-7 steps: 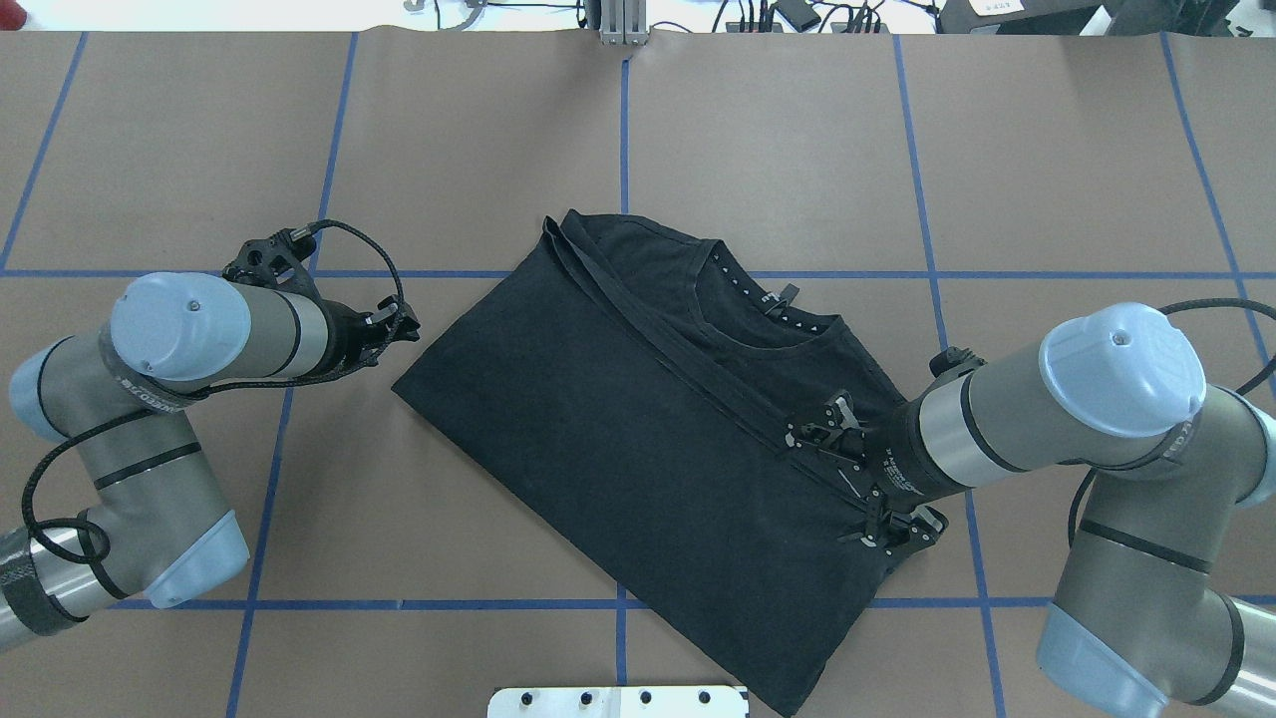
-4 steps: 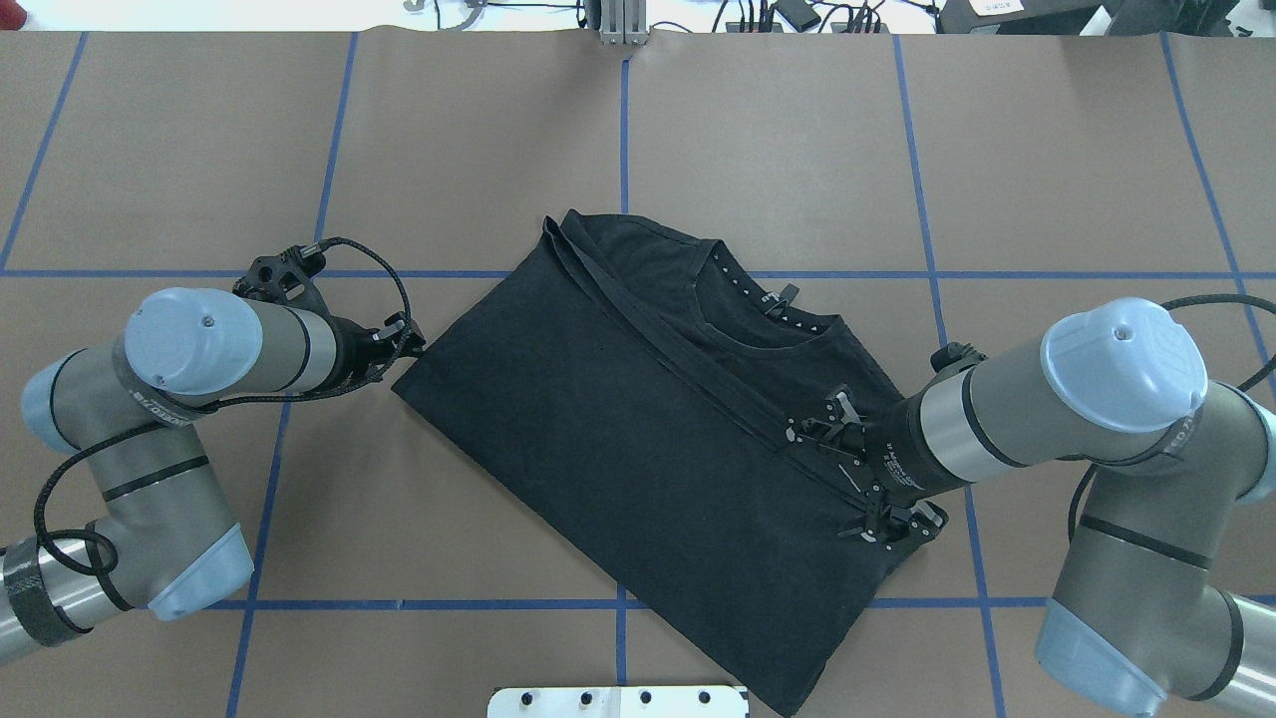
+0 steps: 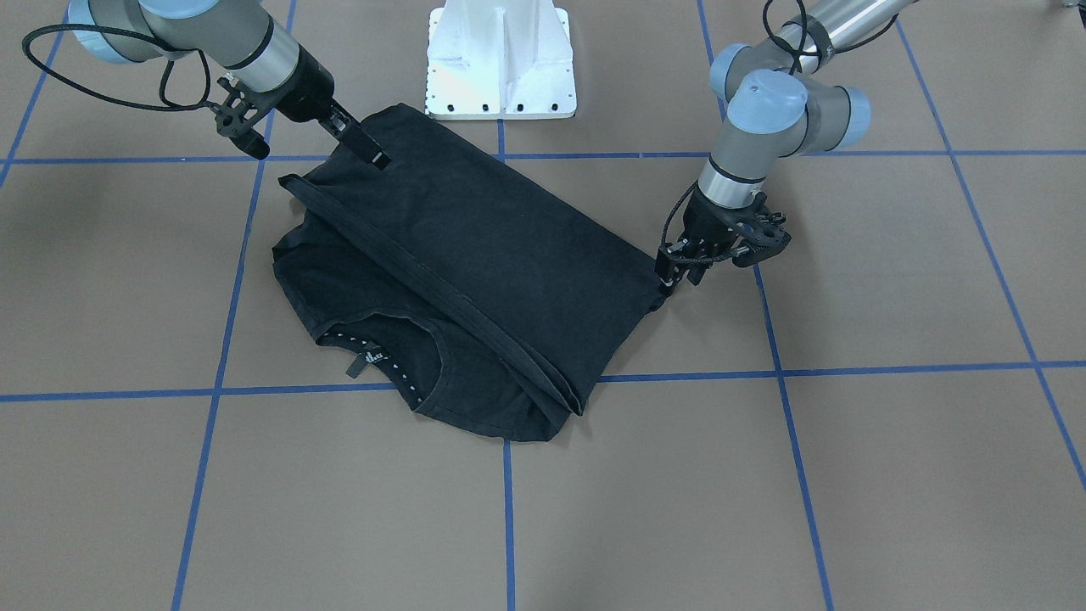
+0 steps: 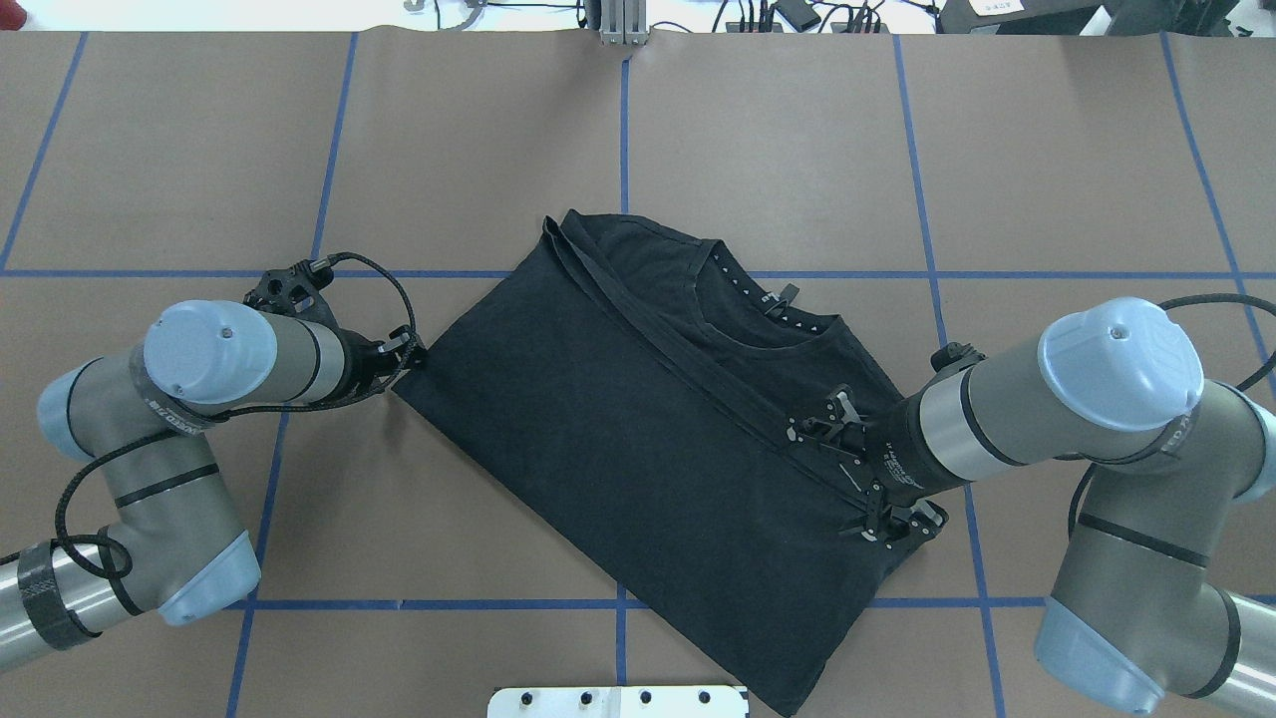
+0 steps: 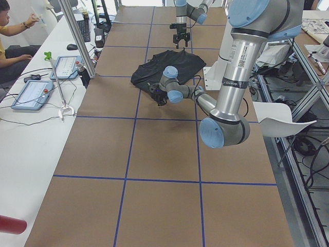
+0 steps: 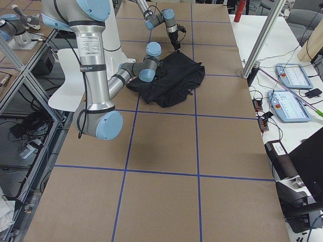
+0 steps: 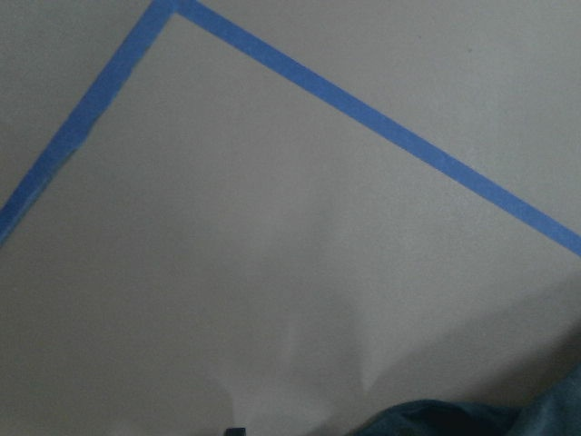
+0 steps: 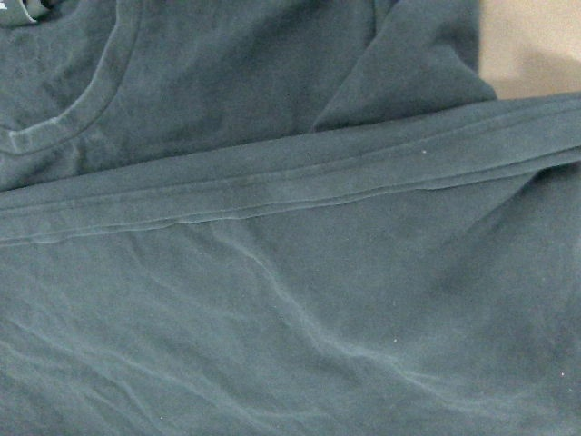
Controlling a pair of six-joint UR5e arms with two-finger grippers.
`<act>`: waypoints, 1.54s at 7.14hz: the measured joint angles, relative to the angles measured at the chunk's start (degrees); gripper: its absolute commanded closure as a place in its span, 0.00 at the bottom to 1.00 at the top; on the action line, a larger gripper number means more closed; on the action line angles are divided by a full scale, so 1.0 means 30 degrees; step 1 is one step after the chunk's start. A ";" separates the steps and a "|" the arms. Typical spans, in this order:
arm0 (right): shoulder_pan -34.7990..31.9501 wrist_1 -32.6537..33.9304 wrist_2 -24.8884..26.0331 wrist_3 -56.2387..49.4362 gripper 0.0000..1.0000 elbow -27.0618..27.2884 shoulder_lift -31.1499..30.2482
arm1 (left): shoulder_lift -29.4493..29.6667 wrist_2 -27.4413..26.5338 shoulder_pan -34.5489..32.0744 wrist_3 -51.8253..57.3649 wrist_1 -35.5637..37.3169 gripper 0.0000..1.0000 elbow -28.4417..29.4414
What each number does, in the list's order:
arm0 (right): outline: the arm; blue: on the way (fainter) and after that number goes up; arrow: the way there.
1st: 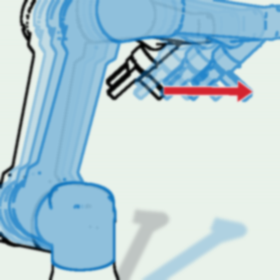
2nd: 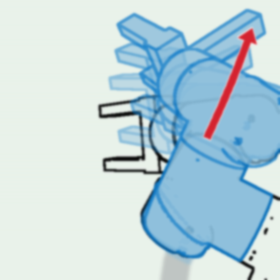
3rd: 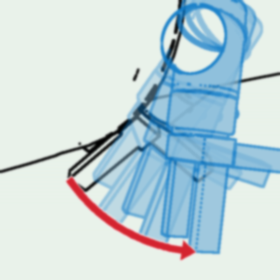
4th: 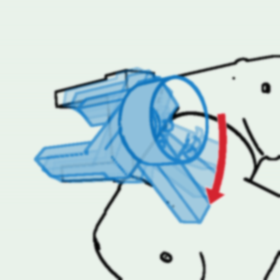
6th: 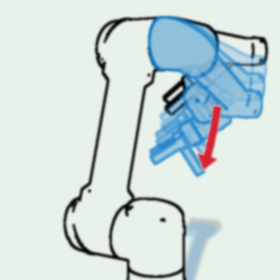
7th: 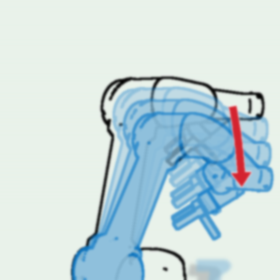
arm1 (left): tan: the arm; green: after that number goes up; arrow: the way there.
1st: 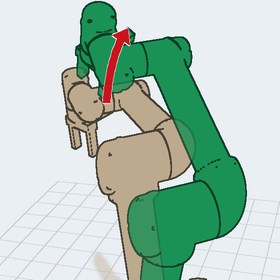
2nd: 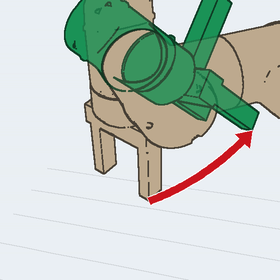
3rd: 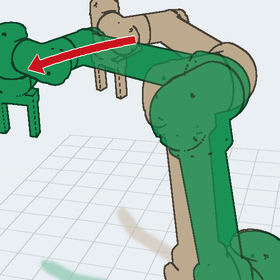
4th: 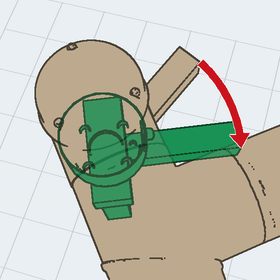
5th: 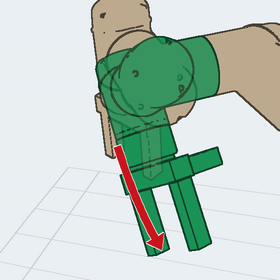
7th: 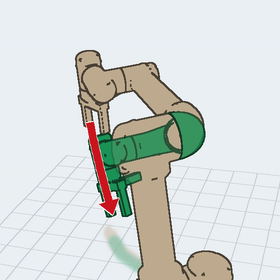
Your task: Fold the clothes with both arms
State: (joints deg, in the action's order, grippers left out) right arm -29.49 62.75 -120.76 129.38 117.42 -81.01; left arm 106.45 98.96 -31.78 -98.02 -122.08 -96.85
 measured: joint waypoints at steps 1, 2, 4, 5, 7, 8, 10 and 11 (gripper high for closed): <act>-0.0009 0.0000 -0.0001 0.0000 0.00 -0.0036 0.0001 | 0.0012 0.0035 0.0029 -0.0012 -0.0001 0.60 0.0000; -0.0006 -0.0001 -0.0001 -0.0001 0.00 -0.0060 0.0003 | 0.0018 0.0058 0.0038 -0.0019 -0.0001 0.78 -0.0006; 0.0001 0.0000 -0.0001 0.0000 0.00 -0.0160 0.0012 | -0.0013 0.0119 0.0046 -0.0021 0.0018 1.00 -0.0079; -0.0021 -0.0001 -0.0001 0.0000 0.00 -0.0188 0.0018 | -0.0010 0.0162 0.0046 -0.0022 0.0032 1.00 -0.0178; -0.0059 -0.0001 -0.0015 -0.0001 0.00 -0.0197 0.0029 | 0.0007 0.0220 0.0001 0.0038 0.0073 1.00 -0.0472; -0.0123 0.0000 -0.0040 -0.0001 0.00 -0.0191 0.0040 | 0.0056 0.0231 -0.0088 0.0158 0.0068 1.00 -0.0628; -0.0493 0.0000 -0.0144 0.0000 0.00 -0.0122 0.0049 | 0.1135 0.0256 -0.1370 0.1337 -0.0012 1.00 -0.0103; -0.0705 0.0006 -0.0182 -0.0007 0.00 -0.0094 0.0101 | 0.2454 0.0262 -0.2292 0.2016 -0.0041 1.00 0.1169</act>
State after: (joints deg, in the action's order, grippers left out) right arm -31.61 62.77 -121.30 129.36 117.14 -80.71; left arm 113.81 99.74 -38.66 -91.97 -122.20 -93.34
